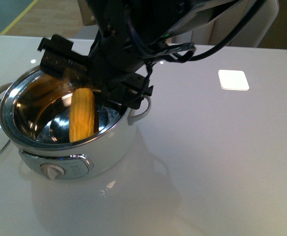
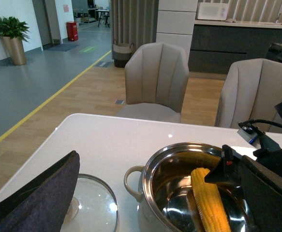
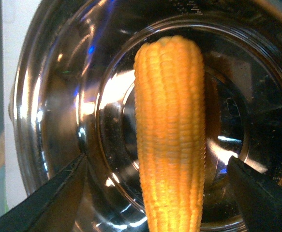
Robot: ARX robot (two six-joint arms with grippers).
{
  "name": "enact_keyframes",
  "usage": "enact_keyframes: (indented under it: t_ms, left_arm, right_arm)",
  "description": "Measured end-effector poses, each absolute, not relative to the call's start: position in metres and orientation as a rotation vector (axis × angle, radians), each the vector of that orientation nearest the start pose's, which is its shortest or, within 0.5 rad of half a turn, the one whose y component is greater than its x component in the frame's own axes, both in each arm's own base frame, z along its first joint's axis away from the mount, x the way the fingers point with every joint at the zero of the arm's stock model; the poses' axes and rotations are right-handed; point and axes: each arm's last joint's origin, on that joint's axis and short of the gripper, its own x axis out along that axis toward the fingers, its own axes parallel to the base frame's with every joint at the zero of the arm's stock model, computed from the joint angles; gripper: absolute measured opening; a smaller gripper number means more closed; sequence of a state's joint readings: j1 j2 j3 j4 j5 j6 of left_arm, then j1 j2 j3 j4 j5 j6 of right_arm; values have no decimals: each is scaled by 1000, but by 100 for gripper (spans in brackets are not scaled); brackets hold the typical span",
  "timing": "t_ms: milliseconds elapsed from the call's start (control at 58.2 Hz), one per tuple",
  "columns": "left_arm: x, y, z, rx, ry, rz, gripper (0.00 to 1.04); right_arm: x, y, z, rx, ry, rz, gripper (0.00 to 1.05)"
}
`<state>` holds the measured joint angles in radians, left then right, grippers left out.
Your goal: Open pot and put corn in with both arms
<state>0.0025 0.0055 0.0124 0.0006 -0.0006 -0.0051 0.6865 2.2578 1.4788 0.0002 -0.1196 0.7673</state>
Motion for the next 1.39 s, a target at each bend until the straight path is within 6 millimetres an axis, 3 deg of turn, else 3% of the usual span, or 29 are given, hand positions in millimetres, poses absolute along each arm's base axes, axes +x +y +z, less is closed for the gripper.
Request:
enact_keyframes:
  t_ms: [120, 223, 309, 395, 481, 601, 687, 773, 910, 1014, 1134, 1185, 1357, 1392]
  left_arm:
    - [97, 0, 167, -5, -7, 3, 98]
    - [97, 0, 167, -5, -7, 3, 98]
    - [97, 0, 167, -5, -7, 3, 98]
    - [97, 0, 167, -5, -7, 3, 98]
    - [97, 0, 167, -5, -7, 3, 98]
    - [97, 0, 167, -5, -7, 3, 98]
    - [97, 0, 167, -5, -7, 3, 98]
    - [97, 0, 167, -5, -7, 3, 98]
    - [97, 0, 167, -5, -7, 3, 98]
    - [97, 0, 167, -5, -7, 3, 98]
    - [97, 0, 167, -5, -7, 3, 98]
    - [97, 0, 167, -5, -7, 3, 98]
    - [97, 0, 167, -5, -7, 3, 98]
    - [97, 0, 167, -5, -7, 3, 98]
  right_arm:
    - [363, 274, 141, 566, 914, 408, 96]
    - [355, 219, 187, 648, 761, 359, 96]
    - [340, 176, 207, 637, 678, 282, 96]
    - [310, 123, 216, 577, 627, 204, 96]
    - [285, 88, 218, 537, 609, 152, 96]
    - [245, 44, 217, 495, 599, 88, 96]
    - [220, 23, 216, 475, 595, 57, 96]
    - [207, 14, 219, 459, 564, 37, 96]
    - [206, 14, 220, 408, 498, 45, 93]
    - [199, 9, 205, 188, 197, 3, 76]
    - [184, 1, 204, 75, 17, 1, 57]
    - [179, 0, 204, 55, -1, -1, 50]
    - [158, 0, 187, 15, 9, 0, 4]
    - [154, 0, 186, 8, 6, 1, 2]
